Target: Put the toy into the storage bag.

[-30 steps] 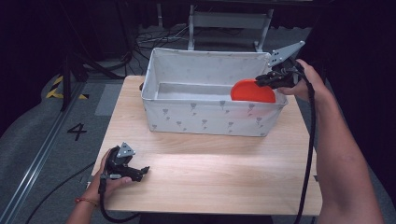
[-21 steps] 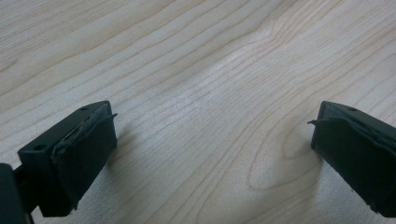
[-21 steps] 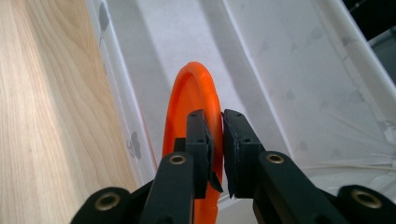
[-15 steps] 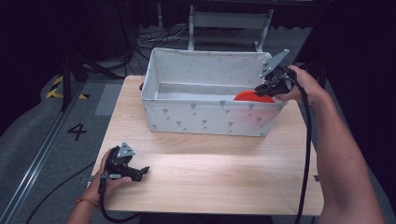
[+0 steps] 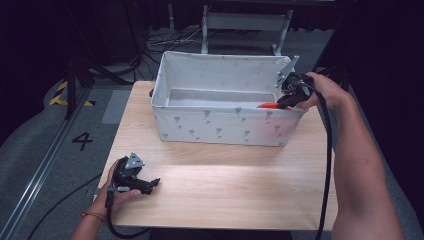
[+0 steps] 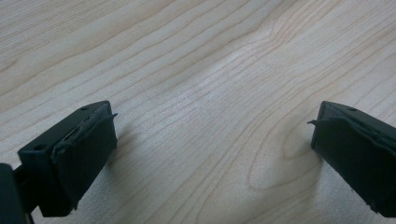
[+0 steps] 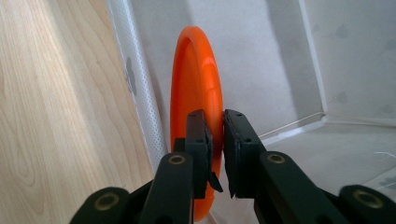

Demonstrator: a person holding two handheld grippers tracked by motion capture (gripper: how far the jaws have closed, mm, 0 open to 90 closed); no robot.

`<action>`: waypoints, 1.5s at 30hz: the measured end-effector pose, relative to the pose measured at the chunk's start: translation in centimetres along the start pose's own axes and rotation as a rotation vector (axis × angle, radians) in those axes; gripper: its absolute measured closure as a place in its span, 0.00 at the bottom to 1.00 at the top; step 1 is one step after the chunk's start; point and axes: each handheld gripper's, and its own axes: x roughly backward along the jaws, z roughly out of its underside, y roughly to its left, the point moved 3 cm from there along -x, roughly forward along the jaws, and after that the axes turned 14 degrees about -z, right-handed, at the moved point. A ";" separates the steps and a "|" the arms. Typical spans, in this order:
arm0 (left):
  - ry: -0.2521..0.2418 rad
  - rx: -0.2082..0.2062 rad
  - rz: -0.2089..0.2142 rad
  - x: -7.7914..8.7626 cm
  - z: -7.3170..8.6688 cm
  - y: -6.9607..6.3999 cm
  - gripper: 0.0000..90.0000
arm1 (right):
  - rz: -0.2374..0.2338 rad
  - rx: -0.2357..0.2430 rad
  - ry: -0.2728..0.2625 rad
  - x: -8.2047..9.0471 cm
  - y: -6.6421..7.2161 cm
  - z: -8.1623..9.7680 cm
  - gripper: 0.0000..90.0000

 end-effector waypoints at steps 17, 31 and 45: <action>0.001 0.003 0.001 0.0 0.0 0.0 0.01 | 0.073 -0.071 -0.060 0.1 -0.6 0.3 0.78; 0.000 0.000 0.004 0.0 0.0 0.0 0.01 | 0.186 -0.216 -0.426 2.1 1.1 1.2 0.37; 0.001 0.002 0.005 0.0 0.0 0.0 0.01 | 0.324 -0.295 -0.566 3.3 4.6 2.4 0.24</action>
